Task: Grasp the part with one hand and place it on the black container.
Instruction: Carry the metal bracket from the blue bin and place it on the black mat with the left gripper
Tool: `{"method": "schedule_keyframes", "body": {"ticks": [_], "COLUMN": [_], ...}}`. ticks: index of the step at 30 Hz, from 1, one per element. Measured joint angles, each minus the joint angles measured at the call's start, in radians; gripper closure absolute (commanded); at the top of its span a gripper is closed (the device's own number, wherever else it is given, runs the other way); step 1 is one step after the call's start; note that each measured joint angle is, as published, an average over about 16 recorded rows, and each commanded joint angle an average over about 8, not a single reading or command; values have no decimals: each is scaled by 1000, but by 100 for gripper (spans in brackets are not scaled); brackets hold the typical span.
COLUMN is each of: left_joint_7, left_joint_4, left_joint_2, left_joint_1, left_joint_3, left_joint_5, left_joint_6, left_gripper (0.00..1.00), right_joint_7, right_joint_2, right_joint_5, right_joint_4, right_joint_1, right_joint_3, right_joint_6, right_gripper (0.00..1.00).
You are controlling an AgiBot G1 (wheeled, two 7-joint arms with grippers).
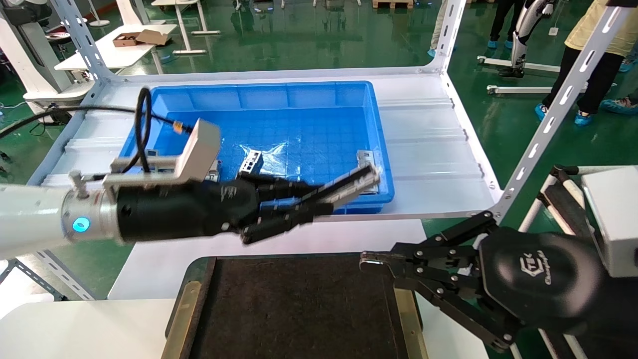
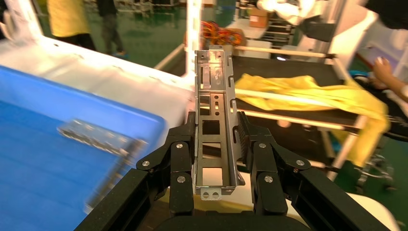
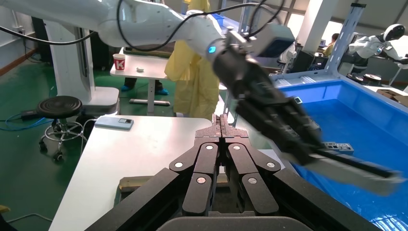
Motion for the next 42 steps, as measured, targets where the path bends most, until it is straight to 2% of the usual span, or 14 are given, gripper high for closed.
{"method": "schedule_keyframes", "body": {"ticks": [6,11,16,24,33,42], "left_joint_7": [-96,-177,-243,-336,-473,-608], "left_joint_4": [-206,-347,-441,-543,-579,-478], "left_joint_2": [-90,-143,-166,-129,-16,122], "left_joint_1": [170,331,484,669,739,683], "left_joint_3": [9,18,26,40,112,227], "left_joint_5": [-34,-49,-40,24,129,180], "left_joint_6": [-9,-106,-287,-696,-1119,-1350], "left_gripper": [100,100,100,100,100,100], "right_joint_7": [0,0,0,0,0,0], "right_joint_2": [0,0,0,0,0,0], "right_joint_5": [0,0,0,0,0,1], "right_joint_4": [0,0,0,0,0,0], "right_joint_1": [0,0,0,0,0,0], "right_joint_3": [0,0,0,0,-1,-1], "right_joint_6": [0,0,0,0,0,0], "right_gripper": [100,100,100,100,100,100]}}
